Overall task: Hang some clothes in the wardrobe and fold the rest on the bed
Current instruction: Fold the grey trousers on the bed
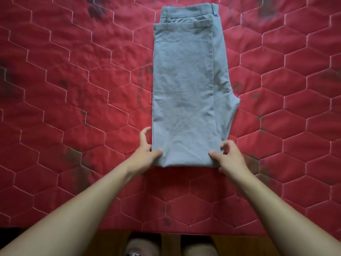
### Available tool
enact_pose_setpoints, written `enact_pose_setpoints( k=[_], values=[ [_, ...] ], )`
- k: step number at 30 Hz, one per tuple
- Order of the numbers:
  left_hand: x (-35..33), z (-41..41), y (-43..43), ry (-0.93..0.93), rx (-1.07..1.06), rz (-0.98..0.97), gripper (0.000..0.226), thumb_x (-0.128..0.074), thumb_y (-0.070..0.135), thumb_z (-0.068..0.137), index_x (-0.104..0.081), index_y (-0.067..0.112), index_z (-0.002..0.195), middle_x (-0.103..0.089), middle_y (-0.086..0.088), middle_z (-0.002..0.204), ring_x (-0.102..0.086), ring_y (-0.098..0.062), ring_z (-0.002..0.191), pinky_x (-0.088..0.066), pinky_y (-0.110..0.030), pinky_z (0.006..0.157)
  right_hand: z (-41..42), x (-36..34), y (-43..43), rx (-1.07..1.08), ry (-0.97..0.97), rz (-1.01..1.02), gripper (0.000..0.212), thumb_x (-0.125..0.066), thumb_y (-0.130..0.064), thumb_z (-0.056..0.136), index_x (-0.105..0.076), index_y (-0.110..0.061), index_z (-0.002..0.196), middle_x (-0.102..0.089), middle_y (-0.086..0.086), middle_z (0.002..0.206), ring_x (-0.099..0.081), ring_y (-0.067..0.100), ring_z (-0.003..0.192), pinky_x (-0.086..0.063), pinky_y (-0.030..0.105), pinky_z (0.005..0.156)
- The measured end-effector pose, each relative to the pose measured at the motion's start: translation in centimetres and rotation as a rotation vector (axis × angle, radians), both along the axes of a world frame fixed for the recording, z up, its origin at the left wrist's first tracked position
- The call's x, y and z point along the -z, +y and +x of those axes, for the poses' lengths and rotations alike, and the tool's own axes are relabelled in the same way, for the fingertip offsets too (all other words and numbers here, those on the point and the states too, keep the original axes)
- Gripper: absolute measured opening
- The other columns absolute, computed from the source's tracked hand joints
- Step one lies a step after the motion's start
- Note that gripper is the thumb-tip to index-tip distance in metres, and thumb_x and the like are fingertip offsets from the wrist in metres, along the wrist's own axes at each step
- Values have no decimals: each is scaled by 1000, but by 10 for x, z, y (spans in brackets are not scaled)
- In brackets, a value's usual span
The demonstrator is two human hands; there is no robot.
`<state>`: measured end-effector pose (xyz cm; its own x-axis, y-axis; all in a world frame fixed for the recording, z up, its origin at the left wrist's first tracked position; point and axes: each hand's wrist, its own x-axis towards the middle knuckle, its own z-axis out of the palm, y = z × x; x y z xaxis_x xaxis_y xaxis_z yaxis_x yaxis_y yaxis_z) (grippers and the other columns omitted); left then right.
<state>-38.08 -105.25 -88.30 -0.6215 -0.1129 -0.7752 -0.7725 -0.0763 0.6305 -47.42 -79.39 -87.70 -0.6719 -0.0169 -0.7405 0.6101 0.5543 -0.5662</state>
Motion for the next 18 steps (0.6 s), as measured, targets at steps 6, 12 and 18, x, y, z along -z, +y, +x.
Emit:
enact_pose_setpoints(
  k=[6, 12, 18],
  values=[
    [-45, -42, -46, 16, -80, 216, 52, -42, 0, 93, -66, 33, 124, -58, -9, 107, -51, -17, 75, -47, -28, 58, -74, -54, -2, -126, -156, -394, 41, -56, 1, 87, -76, -26, 110, -57, 18, 91, -45, 28, 82, -35, 33, 62],
    [-61, -101, -93, 250, 117, 51, 41, -53, -14, 80, -71, 15, 103, -62, 4, 84, -52, -4, 77, -43, -18, 71, -169, -81, -1, -287, -451, -670, 56, -50, 4, 79, -62, -10, 132, -67, 21, 124, -63, 32, 116, -51, 43, 97],
    [-14, -117, -79, 234, 139, -155, 20, -69, 3, 91, -72, 16, 106, -74, 2, 103, -66, -4, 98, -53, -32, 93, -178, -38, -31, -819, 256, 185, 11, -79, -26, 86, -74, -18, 92, -57, -1, 107, -51, 16, 105, -44, 37, 91]
  ],
)
